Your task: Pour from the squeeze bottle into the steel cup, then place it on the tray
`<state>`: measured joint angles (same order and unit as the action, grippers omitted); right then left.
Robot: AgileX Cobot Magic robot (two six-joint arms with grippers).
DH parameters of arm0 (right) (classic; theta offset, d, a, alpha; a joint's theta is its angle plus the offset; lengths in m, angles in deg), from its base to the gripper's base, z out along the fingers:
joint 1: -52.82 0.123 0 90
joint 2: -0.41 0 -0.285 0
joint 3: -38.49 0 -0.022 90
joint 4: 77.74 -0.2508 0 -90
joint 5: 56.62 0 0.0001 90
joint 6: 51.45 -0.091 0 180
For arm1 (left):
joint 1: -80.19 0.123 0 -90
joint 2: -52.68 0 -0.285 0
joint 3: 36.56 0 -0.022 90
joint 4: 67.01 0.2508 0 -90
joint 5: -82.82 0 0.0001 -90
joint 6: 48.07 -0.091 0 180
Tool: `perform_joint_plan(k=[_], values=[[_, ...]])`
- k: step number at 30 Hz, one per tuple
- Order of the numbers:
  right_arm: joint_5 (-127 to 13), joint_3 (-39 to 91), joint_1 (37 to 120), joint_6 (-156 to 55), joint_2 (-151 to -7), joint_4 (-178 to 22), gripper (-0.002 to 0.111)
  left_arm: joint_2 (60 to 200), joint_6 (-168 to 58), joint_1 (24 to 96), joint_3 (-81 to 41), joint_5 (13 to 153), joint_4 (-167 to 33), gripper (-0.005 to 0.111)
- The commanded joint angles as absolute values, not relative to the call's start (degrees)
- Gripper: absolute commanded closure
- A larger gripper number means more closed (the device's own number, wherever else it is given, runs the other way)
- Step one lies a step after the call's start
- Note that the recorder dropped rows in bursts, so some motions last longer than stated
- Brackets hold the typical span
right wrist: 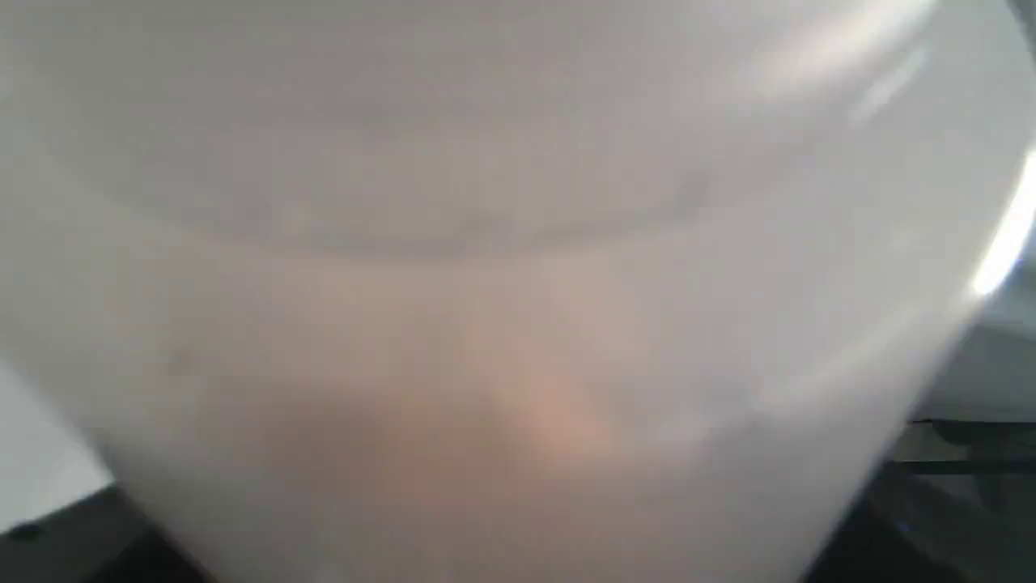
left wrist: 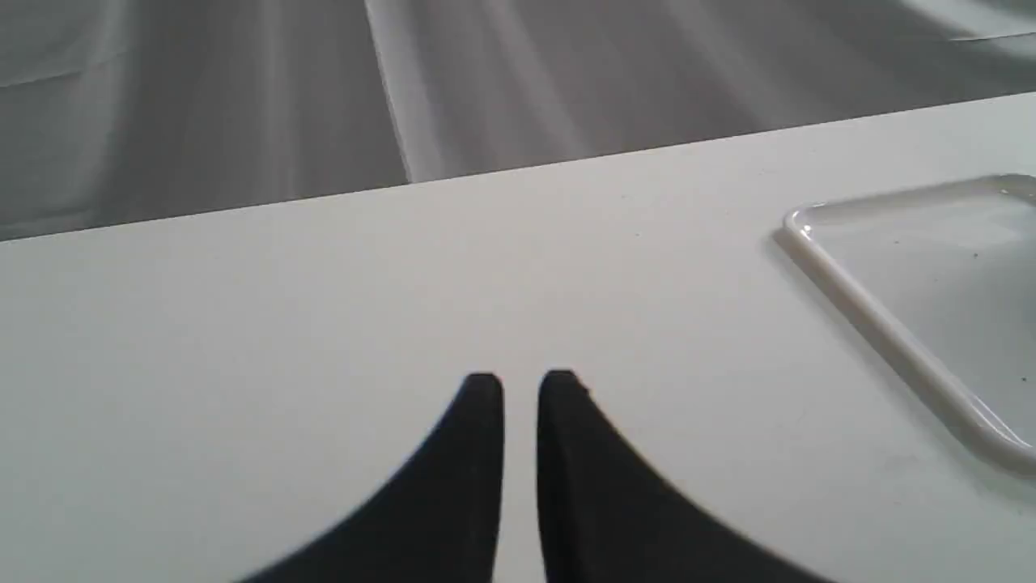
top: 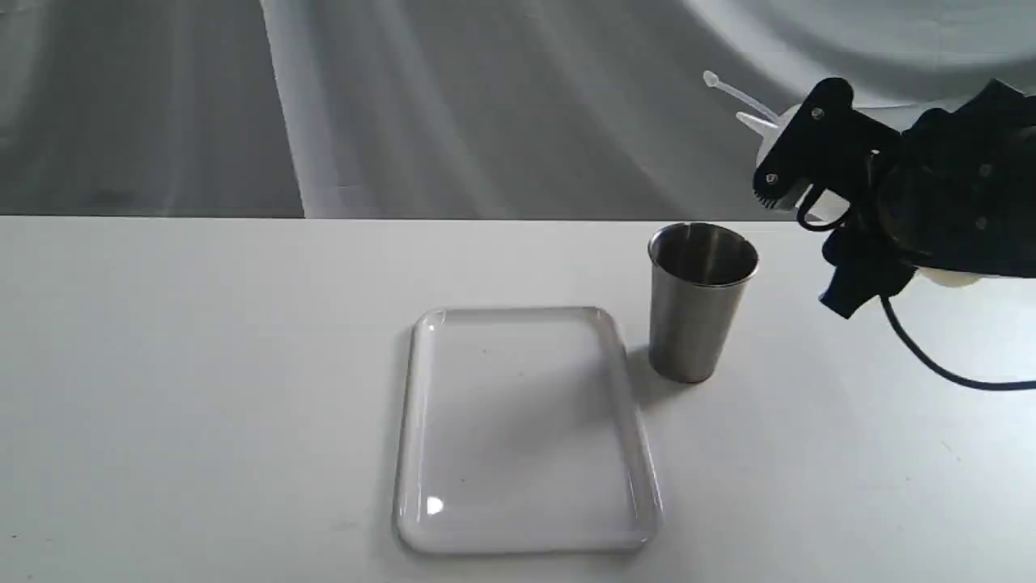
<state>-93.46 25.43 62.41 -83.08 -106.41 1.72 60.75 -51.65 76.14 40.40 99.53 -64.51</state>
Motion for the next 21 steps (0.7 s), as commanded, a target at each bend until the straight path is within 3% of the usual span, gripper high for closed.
perform_joint_plan(k=[1,21], values=[[-95.72,25.40,61.96,-83.32,-105.74,6.49,0.059,60.47,-51.55,75.96,40.66,99.16,-64.47,0.098],[-96.06,25.40,61.96,-84.89,-107.87,12.85,0.059,60.47,-51.55,75.96,40.66,99.16,-64.47,0.098]])
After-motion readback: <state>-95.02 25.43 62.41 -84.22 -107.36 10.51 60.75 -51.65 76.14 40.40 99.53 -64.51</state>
